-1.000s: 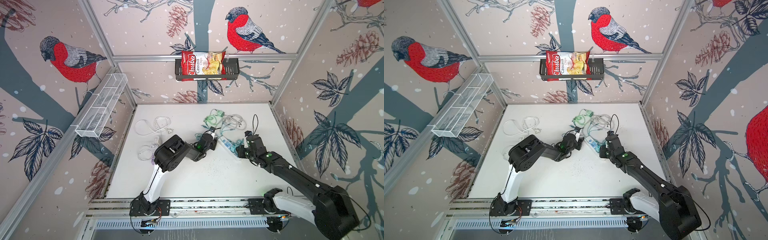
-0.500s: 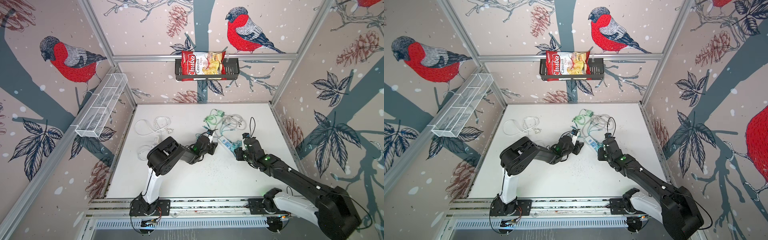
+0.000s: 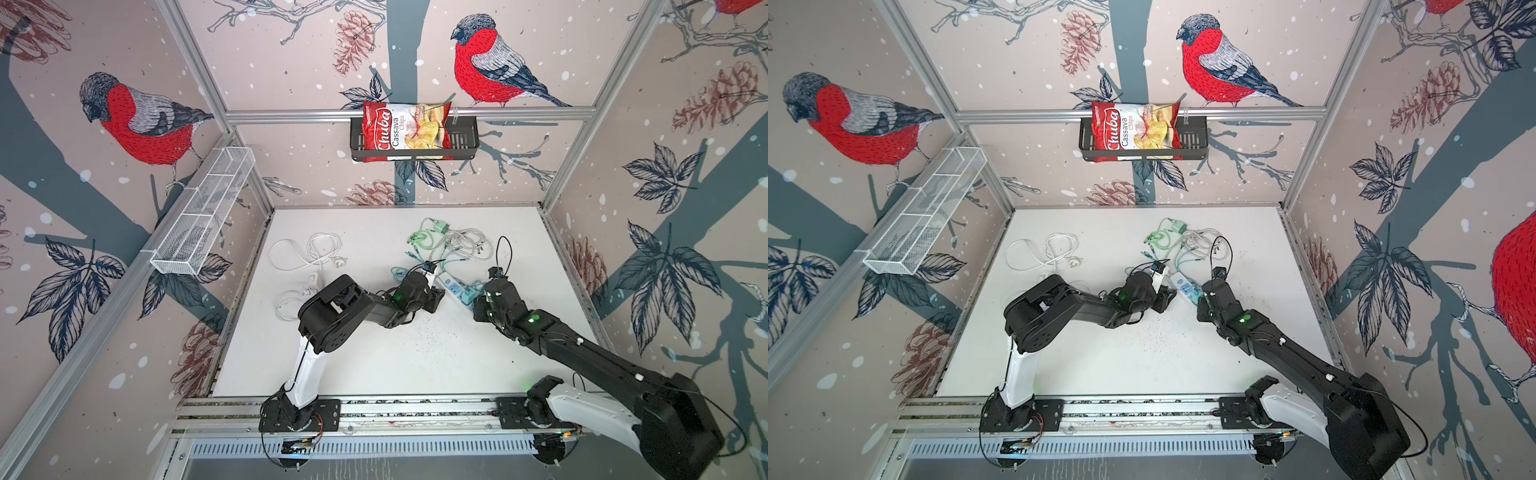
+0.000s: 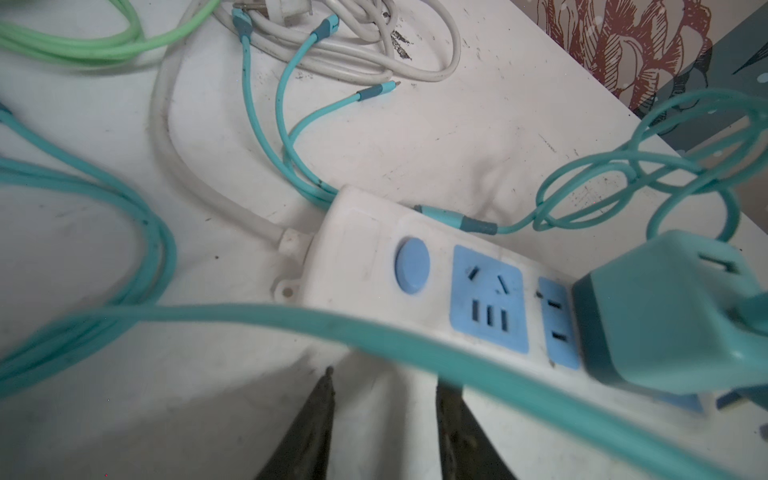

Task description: Insert the plug

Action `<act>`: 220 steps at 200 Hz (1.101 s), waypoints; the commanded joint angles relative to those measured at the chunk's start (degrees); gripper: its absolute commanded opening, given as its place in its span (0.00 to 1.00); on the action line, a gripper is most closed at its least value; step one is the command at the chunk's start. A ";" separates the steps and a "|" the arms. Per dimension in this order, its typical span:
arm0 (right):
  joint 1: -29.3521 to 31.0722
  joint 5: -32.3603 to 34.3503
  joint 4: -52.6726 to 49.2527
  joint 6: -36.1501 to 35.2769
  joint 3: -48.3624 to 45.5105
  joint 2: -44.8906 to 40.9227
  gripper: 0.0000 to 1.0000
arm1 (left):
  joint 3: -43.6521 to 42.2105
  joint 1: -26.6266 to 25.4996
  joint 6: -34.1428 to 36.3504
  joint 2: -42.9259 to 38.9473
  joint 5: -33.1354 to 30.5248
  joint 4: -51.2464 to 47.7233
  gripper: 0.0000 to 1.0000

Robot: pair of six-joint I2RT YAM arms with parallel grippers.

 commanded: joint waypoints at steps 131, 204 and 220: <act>-12.12 -0.34 4.09 0.66 -1.01 -0.89 0.19 | 17.97 7.83 -3.98 10.61 0.69 -26.15 0.40; -19.30 0.32 8.38 0.66 1.49 5.53 0.19 | 18.17 8.37 -2.85 8.45 0.18 -26.88 0.39; -19.91 -1.05 10.32 -0.27 2.30 8.42 0.19 | 16.89 8.32 -2.86 7.05 0.33 -26.19 0.39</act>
